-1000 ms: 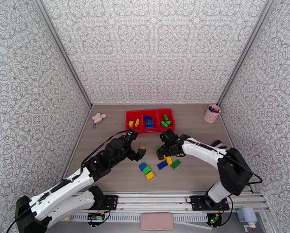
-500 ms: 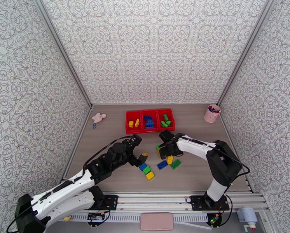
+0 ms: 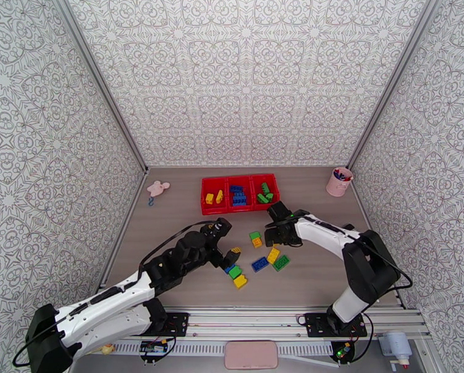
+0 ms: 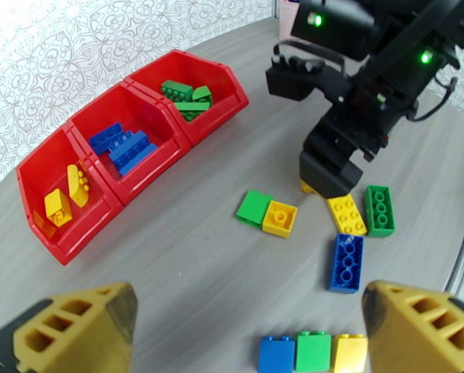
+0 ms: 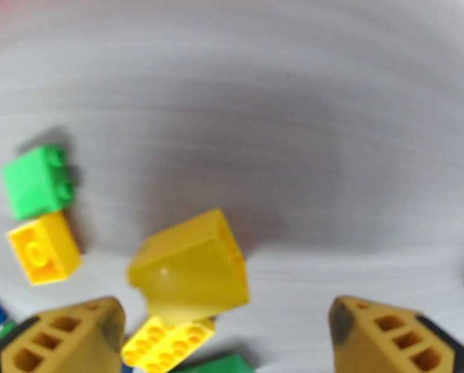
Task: Sort the legos into containers by color
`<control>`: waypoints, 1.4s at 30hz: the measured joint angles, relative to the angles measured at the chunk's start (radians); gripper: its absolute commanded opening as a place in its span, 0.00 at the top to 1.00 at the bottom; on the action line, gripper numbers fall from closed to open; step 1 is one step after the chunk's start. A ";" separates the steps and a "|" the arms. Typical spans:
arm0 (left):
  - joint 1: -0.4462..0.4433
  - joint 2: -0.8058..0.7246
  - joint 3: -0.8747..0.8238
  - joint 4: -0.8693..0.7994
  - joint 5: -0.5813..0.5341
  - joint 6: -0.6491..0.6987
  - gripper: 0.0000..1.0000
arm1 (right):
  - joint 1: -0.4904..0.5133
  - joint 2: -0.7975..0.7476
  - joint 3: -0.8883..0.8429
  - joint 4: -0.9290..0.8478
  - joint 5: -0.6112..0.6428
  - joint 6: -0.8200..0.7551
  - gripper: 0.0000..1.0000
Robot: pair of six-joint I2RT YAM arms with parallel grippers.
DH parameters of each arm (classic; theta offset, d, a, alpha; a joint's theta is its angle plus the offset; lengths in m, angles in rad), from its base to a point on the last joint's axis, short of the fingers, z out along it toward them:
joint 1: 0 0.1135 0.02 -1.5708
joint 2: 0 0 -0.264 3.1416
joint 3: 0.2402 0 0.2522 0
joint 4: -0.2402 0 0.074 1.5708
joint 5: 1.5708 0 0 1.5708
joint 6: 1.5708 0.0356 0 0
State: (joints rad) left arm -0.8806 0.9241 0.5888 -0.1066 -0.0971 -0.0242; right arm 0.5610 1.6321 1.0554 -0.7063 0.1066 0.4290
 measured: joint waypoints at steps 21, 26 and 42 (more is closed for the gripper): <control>-0.014 -0.039 -0.067 0.045 0.000 0.002 0.00 | 0.017 0.121 0.089 -0.039 -0.012 -0.176 0.08; -0.014 -0.040 -0.084 0.051 0.000 0.002 0.00 | 0.000 0.178 0.109 -0.052 -0.017 -0.227 0.16; -0.018 -0.060 -0.112 0.063 -0.001 -0.002 0.00 | 0.000 0.210 0.141 -0.084 -0.041 -0.250 0.60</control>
State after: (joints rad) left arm -0.8989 0.8642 0.4770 -0.0441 -0.0982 -0.0265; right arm 0.5613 1.8423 1.1961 -0.7906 0.0658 0.1787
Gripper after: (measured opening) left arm 0.995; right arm 0.435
